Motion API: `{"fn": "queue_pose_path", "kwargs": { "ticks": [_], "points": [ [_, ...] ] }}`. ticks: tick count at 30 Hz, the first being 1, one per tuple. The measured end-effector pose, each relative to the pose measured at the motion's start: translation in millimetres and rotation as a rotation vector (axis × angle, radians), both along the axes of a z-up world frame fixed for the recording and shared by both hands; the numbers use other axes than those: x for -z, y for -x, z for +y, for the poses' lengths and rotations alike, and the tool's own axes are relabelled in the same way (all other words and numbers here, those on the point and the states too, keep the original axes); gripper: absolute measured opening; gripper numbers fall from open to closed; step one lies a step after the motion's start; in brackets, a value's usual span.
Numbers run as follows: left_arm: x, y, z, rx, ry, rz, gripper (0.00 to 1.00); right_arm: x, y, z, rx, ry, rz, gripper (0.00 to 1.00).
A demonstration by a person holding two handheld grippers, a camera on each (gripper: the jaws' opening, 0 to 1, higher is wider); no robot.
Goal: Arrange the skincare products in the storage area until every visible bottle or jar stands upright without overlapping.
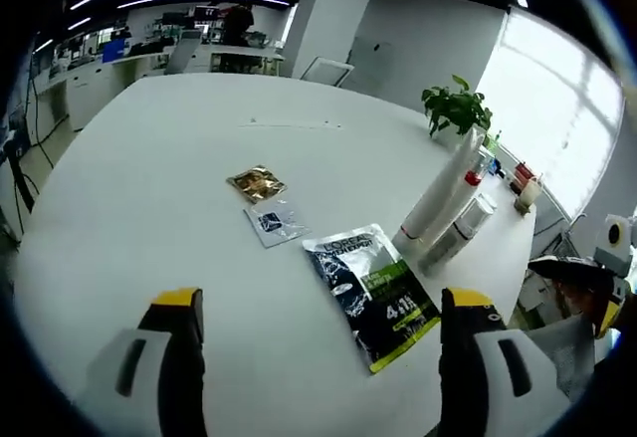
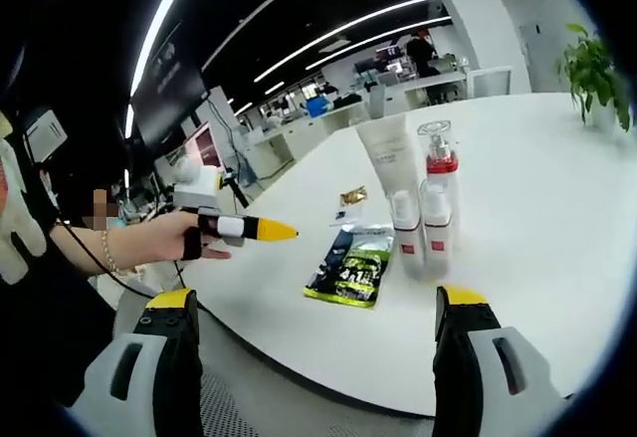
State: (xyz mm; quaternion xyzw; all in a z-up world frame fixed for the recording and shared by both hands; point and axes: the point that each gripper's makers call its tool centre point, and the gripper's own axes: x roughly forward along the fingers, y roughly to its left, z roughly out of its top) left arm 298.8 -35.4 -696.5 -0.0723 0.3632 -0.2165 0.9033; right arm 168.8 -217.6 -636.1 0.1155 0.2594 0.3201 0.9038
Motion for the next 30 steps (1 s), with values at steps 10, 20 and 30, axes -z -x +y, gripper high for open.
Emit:
{"fn": "queue_pose_path", "kwargs": {
  "ticks": [10, 20, 30],
  "points": [
    [19.3, -43.5, -0.9, -0.097, -0.072, 0.049, 0.87, 6.8, -0.3, -2.0, 0.012, 0.024, 0.034, 0.98],
    [46.5, -71.6, -4.8, -0.125, -0.161, 0.11, 0.85, 13.3, -1.1, -6.0, 0.032, 0.044, 0.062, 0.97],
    [55.3, -95.8, -5.3, -0.211, -0.208, 0.123, 0.81, 17.3, -0.4, -5.2, 0.03, 0.053, 0.087, 0.97]
  ]
}}
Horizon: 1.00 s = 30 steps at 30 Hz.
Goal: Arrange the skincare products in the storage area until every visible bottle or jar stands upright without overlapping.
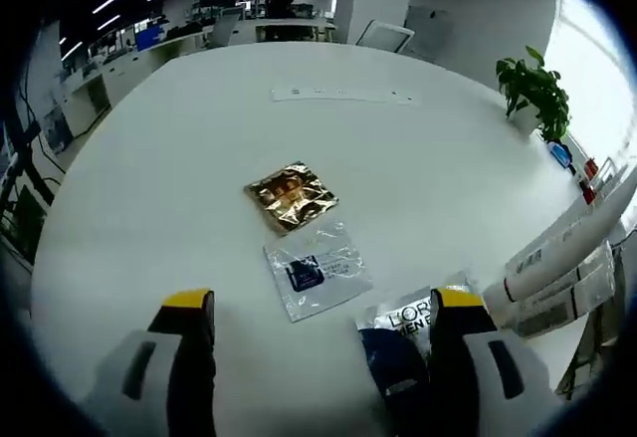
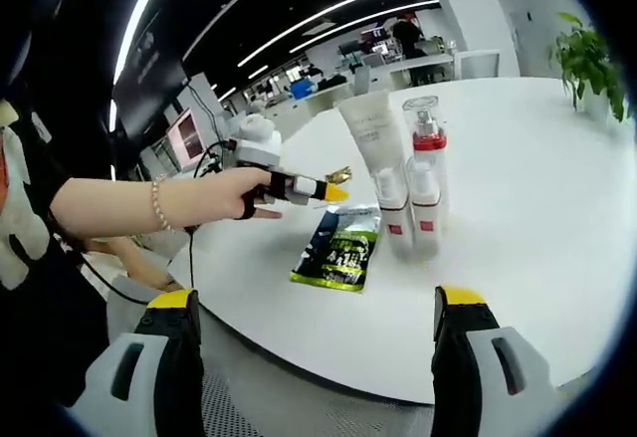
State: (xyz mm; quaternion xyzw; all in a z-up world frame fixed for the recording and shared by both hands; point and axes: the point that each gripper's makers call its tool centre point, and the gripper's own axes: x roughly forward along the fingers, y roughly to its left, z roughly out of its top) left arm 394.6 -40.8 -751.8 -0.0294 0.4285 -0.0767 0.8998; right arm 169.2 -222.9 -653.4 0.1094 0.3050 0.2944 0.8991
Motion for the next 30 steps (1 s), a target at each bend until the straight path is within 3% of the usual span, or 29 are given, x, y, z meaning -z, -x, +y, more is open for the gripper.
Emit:
{"fn": "queue_pose_path", "kwargs": {
  "ticks": [5, 13, 23, 25, 27, 30],
  "points": [
    [4.4, -3.4, -0.6, -0.034, -0.028, 0.004, 0.8, 0.3, -0.9, -1.6, 0.012, -0.008, 0.004, 0.96],
    [11.3, -5.2, -0.5, -0.009, -0.079, 0.013, 0.72, 0.3, -2.4, -4.1, 0.025, -0.004, -0.001, 0.96],
    [10.3, -13.7, 0.0, 0.023, -0.121, -0.036, 0.63, -1.2, -3.6, -5.9, 0.044, -0.01, -0.004, 0.96],
    [9.4, -19.7, -1.0, 0.058, -0.136, -0.068, 0.55, -1.3, -3.5, -5.6, 0.044, -0.011, -0.004, 0.95],
    [10.5, -19.0, -3.5, 0.075, -0.122, -0.069, 0.38, -1.2, -3.5, -5.7, 0.044, -0.01, -0.004, 0.95],
    [12.3, -19.1, -1.3, 0.077, -0.114, -0.086, 0.37, -1.7, -3.7, -5.9, 0.045, -0.008, -0.006, 0.95]
  ]
}}
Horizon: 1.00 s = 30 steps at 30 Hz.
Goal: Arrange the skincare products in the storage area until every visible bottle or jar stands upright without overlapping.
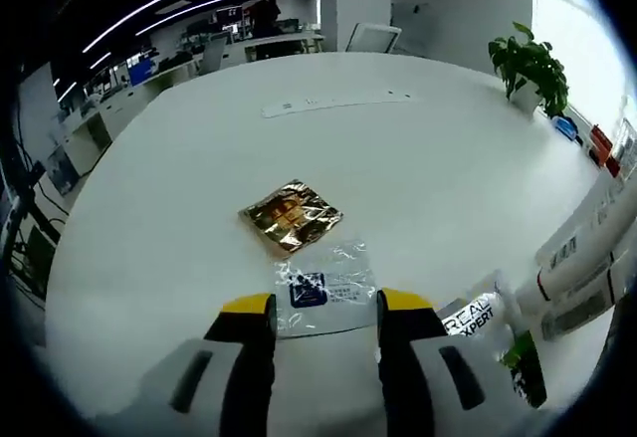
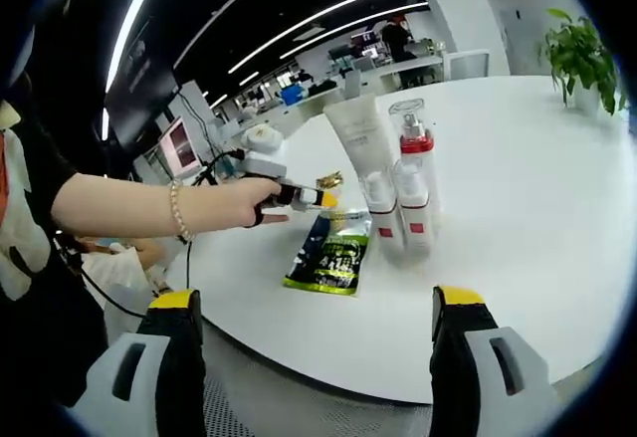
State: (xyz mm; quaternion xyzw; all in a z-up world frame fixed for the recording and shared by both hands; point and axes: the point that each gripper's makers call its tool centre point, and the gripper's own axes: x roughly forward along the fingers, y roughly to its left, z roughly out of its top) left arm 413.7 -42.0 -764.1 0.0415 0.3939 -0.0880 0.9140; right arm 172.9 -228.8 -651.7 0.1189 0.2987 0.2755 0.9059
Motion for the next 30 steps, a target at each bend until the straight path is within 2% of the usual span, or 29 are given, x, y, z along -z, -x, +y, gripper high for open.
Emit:
{"fn": "queue_pose_path", "kwargs": {
  "ticks": [7, 11, 19, 21, 25, 30],
  "points": [
    [0.9, 0.1, 4.1, -0.005, 0.019, 0.005, 0.36, -0.6, -0.6, -0.2, 0.002, -0.002, -0.002, 0.95],
    [-3.9, 0.4, 4.9, -0.008, 0.062, -0.033, 0.36, -1.1, -0.9, 0.2, 0.002, -0.005, -0.006, 0.95],
    [-23.4, 27.9, 2.1, 0.029, 0.138, -0.082, 0.36, -3.1, -1.0, 1.7, -0.005, -0.017, -0.012, 0.95],
    [-30.0, 37.2, -1.1, 0.047, 0.161, -0.093, 0.36, -4.1, -0.8, 2.8, -0.007, -0.022, -0.013, 0.95],
    [-39.6, 48.8, -3.7, 0.085, 0.163, -0.118, 0.36, -7.0, -0.7, 5.8, -0.014, -0.04, -0.02, 0.96],
    [-55.4, 63.7, -9.0, 0.134, 0.215, -0.138, 0.36, -7.9, 1.7, 10.8, -0.04, -0.051, -0.017, 0.94]
  ]
}}
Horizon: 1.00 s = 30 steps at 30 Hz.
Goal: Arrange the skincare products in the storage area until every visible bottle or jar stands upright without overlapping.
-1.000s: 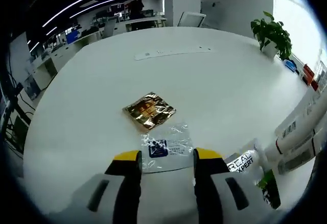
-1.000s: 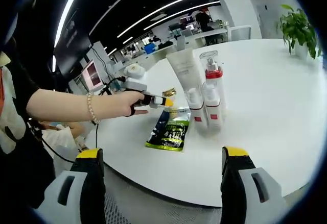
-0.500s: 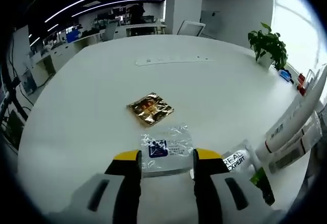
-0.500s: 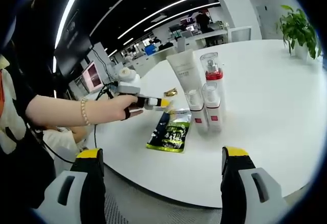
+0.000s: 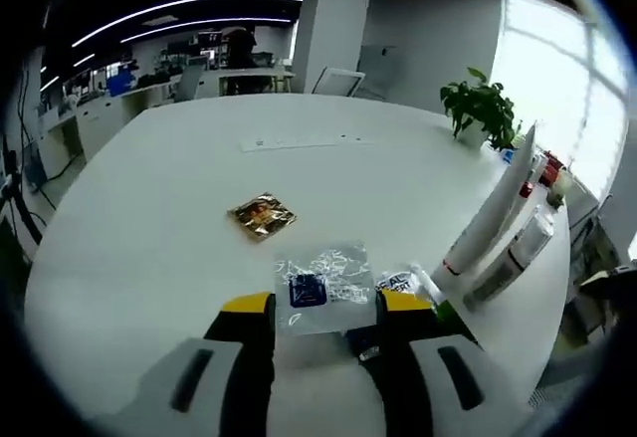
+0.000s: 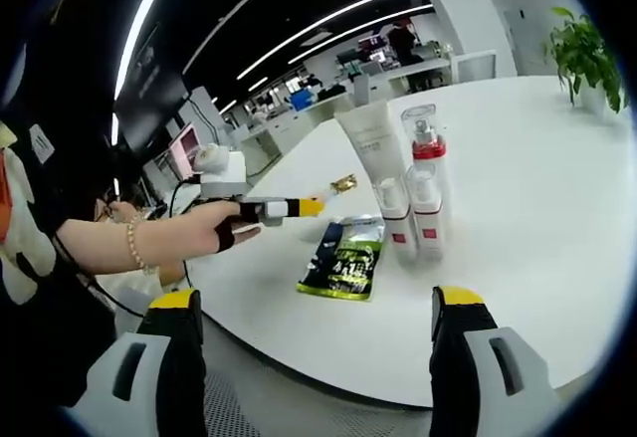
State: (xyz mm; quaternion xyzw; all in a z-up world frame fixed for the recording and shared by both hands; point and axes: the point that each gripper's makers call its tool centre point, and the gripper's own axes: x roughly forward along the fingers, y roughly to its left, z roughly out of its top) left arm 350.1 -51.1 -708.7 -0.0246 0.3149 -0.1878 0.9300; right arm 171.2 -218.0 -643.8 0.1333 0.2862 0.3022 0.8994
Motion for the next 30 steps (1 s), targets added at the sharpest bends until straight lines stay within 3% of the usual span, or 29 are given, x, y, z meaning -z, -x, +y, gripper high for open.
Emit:
{"fn": "queue_pose_path", "kwargs": {
  "ticks": [5, 15, 17, 22, 25, 28, 30],
  "points": [
    [-15.6, 15.3, -7.3, 0.072, 0.002, -0.04, 0.36, -1.1, 1.8, 4.9, -0.022, -0.009, 0.003, 0.93],
    [-35.8, 52.0, -26.6, 0.192, -0.006, -0.088, 0.36, -11.2, 7.3, 15.9, -0.071, -0.053, -0.007, 0.8],
    [-40.4, 59.1, -29.0, 0.201, 0.002, -0.091, 0.36, -19.4, 8.7, 23.2, -0.089, -0.104, -0.014, 0.79],
    [-52.1, 73.2, -33.4, 0.242, 0.004, -0.117, 0.36, -25.6, 10.9, 33.4, -0.143, -0.131, 0.002, 0.76],
    [-59.2, 79.9, -35.0, 0.258, 0.003, -0.125, 0.36, -33.7, 8.9, 36.0, -0.158, -0.162, -0.004, 0.69],
    [-62.5, 82.7, -35.9, 0.265, 0.007, -0.134, 0.36, -48.0, -1.9, 40.2, -0.135, -0.258, -0.009, 0.64],
    [-70.5, 88.3, -38.2, 0.275, 0.015, -0.146, 0.36, -48.0, -11.2, 39.2, -0.134, -0.261, -0.008, 0.6]
  ]
}}
